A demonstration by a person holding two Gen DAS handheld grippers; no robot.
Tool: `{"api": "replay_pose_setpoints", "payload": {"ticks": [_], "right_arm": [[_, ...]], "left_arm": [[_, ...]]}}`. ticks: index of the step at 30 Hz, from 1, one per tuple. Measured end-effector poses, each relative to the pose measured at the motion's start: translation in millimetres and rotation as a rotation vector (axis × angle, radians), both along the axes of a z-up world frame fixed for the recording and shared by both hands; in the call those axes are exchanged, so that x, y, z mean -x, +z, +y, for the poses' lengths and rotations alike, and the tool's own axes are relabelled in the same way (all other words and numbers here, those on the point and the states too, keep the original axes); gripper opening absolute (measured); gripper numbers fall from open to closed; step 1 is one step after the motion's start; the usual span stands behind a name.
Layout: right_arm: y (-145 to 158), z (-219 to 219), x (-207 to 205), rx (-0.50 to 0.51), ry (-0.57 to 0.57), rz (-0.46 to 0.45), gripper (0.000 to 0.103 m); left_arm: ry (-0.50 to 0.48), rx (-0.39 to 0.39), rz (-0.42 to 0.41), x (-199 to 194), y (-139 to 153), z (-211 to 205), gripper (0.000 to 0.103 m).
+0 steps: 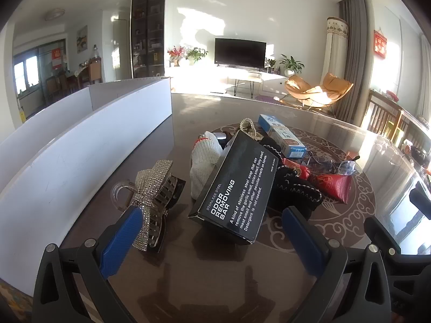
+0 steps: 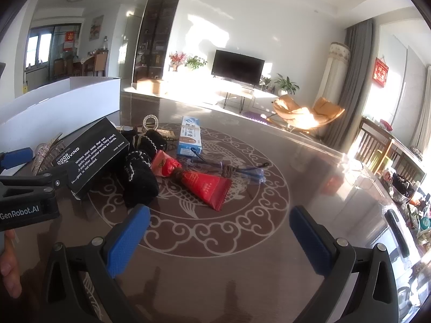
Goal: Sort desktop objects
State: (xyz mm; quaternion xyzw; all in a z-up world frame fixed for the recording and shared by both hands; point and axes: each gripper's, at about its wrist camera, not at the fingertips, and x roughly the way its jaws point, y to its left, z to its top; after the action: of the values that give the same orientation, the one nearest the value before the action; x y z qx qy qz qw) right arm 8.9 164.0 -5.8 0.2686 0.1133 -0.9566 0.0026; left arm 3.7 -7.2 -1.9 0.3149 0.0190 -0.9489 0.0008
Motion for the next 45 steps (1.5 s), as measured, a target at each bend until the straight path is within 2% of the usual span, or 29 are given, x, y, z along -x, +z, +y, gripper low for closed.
{"api": "replay_pose_setpoints", "payload": {"ticks": [45], "right_arm": [[-4.3,-1.0,1.6,-0.005,0.002,-0.011,0.103]], "left_arm": [[-0.011,-0.007,-0.012,4.9,-5.6,6.0,0.103]]}}
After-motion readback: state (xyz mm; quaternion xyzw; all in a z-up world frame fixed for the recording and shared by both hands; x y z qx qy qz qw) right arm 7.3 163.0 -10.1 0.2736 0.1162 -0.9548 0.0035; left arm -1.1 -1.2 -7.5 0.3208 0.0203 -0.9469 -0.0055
